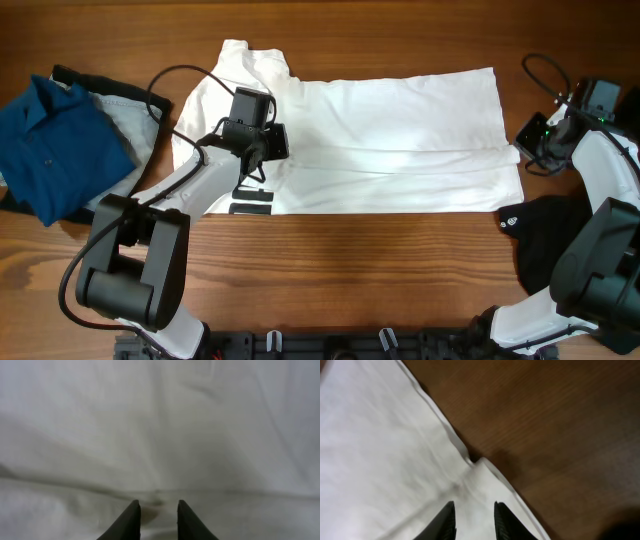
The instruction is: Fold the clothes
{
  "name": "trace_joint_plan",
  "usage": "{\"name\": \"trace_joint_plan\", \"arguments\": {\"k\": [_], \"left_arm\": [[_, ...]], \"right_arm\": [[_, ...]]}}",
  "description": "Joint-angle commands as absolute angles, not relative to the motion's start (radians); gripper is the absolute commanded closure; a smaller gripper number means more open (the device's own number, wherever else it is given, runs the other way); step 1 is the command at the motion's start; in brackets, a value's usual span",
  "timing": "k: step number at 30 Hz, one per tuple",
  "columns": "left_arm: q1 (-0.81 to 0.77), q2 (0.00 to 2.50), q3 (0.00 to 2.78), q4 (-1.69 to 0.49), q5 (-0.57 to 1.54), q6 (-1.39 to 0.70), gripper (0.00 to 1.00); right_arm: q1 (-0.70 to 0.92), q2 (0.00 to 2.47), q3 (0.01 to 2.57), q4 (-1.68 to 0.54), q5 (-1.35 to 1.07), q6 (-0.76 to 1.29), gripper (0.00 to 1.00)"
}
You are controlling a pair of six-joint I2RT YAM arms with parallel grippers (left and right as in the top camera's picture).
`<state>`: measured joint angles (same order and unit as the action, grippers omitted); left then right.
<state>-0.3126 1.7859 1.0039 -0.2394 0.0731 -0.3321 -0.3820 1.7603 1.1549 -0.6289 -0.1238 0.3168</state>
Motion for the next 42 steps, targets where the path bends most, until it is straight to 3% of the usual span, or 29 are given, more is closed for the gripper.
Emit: {"name": "trace_joint_plan", "arguments": {"k": [1,6,17,21,28,39,42], "left_arm": [[-0.330,1.763,1.016,-0.322,0.159,-0.313,0.67],[-0.334,1.763,1.016,-0.438,0.029,-0.296,0.64],[-0.334,1.768,0.950,-0.499,-0.028,-0.360,0.62],[-0.334,1.768,0.927,-0.580,-0.005,-0.445,0.57],[-0.334,1.768,0.926,-0.775,-0.005,-0.541,0.58],[-0.353,1.688,0.926,-0.908,0.017,-0.627,0.60],[-0.351,1.591,0.939,-0.886,-0.029,-0.625,0.54]], "right_arm": [[-0.379,1.746,1.154,-0.651,-0.038,0.325,0.72],[-0.379,1.746,1.143,-0.728,-0.213,0.214,0.77],[-0.328,1.826,1.022,-0.665,-0.213,0.131,0.76],[-0.328,1.837,0.982,-0.680,-0.096,0.187,0.74],[-0.332,1.835,0.963,-0.790,0.133,0.349,0.74],[-0.381,1.729,0.963,-0.813,0.148,0.367,0.74],[-0.381,1.670,0.965,-0.808,0.101,0.366,0.73]]}}
